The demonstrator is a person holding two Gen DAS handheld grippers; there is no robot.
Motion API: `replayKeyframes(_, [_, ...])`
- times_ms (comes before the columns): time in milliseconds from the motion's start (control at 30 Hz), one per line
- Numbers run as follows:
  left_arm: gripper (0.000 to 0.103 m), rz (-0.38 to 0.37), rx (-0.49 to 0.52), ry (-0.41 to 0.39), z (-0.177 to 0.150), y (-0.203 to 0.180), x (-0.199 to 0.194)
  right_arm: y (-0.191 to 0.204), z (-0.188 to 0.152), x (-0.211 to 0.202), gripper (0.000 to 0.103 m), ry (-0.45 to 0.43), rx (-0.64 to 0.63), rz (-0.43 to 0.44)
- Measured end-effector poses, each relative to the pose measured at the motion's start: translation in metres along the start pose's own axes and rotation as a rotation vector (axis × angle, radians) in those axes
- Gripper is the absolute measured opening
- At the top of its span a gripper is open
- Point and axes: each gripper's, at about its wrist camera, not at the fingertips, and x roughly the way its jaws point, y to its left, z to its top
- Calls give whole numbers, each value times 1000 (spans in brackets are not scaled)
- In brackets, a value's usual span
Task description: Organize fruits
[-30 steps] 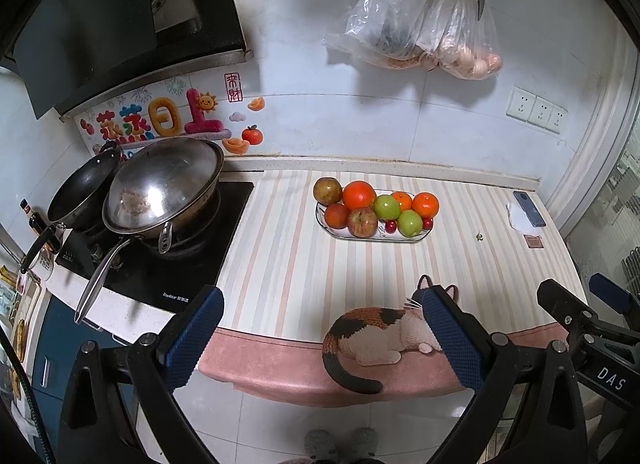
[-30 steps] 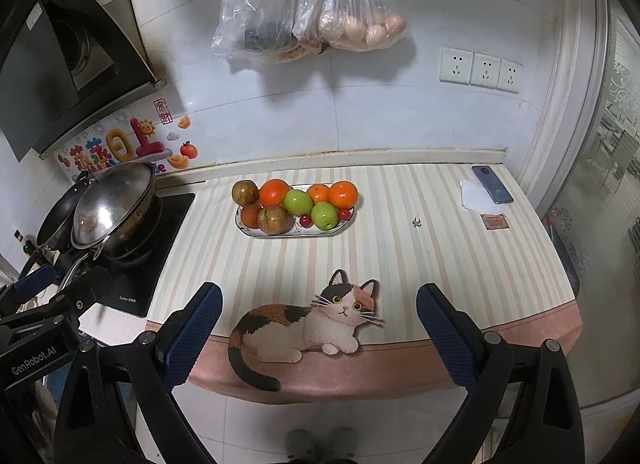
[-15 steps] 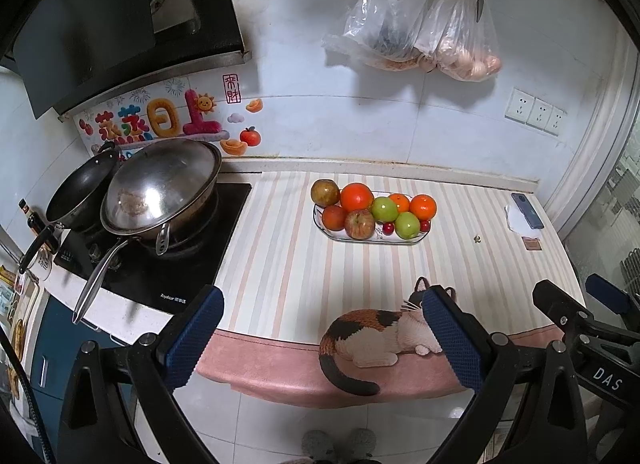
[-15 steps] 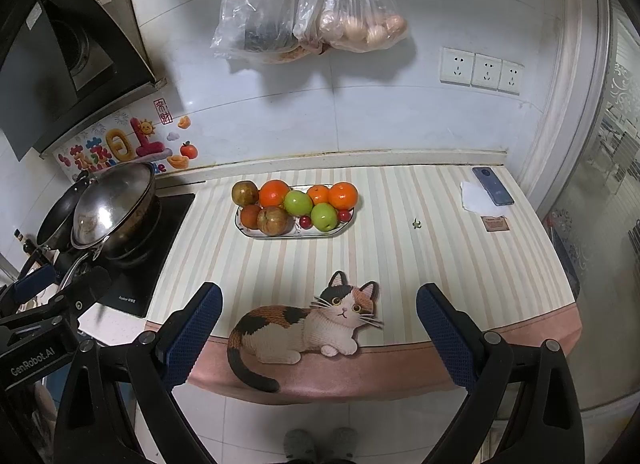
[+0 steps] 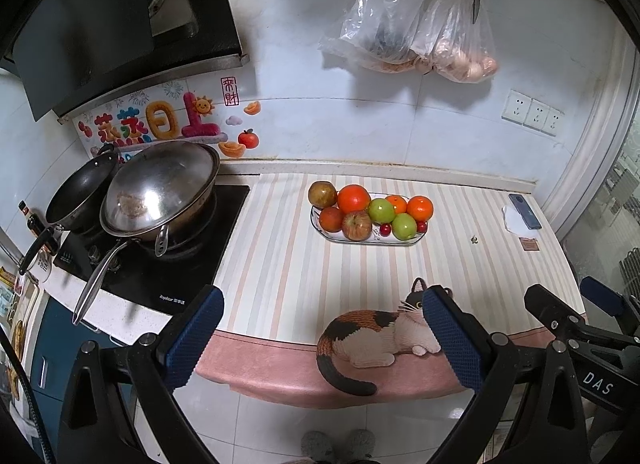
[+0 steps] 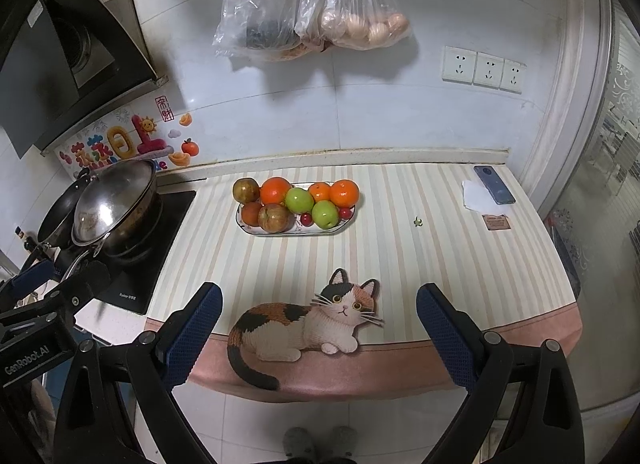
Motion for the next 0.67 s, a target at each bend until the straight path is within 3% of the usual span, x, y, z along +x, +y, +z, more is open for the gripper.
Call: replayKeyframes(667, [102, 10, -7, -12, -1, -5, -6, -4, -3, -4, 100, -5, -7, 4])
